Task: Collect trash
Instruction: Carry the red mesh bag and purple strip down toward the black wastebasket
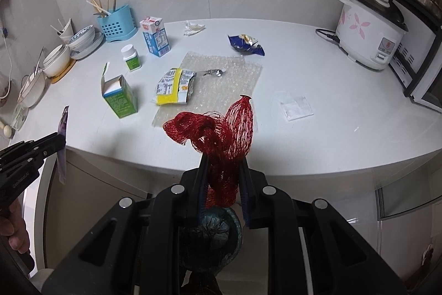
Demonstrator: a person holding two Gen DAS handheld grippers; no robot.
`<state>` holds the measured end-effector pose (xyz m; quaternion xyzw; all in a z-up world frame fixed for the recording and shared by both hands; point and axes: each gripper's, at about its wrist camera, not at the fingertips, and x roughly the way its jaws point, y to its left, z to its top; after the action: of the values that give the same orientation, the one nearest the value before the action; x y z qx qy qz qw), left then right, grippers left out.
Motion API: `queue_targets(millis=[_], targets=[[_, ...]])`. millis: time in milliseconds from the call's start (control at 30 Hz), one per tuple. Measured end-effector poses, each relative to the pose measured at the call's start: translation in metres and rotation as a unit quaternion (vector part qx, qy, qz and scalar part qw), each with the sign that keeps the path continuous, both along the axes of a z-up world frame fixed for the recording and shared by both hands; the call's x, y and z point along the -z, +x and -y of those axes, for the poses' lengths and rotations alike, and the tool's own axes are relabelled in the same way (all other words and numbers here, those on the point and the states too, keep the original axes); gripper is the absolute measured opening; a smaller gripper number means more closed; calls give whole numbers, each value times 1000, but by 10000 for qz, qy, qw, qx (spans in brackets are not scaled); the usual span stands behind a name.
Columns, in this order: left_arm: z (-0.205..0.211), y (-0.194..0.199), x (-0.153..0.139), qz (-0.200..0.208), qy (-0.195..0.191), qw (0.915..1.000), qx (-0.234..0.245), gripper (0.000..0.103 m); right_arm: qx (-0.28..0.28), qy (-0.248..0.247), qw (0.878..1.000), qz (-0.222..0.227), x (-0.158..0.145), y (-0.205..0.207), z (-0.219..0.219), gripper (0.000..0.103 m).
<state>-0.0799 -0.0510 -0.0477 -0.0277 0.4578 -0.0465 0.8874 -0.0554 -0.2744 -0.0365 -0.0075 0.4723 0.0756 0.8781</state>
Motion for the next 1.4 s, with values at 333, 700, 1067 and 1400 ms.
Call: queue_targets(millis=[333,700,1067,1400], targets=[[8,-21,38,-274,55,9996,96,10,-223,-24,9995,-242,34,-30,-9,18],[16,-33,76,-474,79,9987,165,10,-374,48,9982,-476,71,-50,-17,18],[23,-36,116,-587,80,9980,237,10,-442,36,9967,-685,111,-59,-22,18],[24,-41,156,-791,96,9963,315,10,-731,-139,9941,-786,158,-65,-37,18]])
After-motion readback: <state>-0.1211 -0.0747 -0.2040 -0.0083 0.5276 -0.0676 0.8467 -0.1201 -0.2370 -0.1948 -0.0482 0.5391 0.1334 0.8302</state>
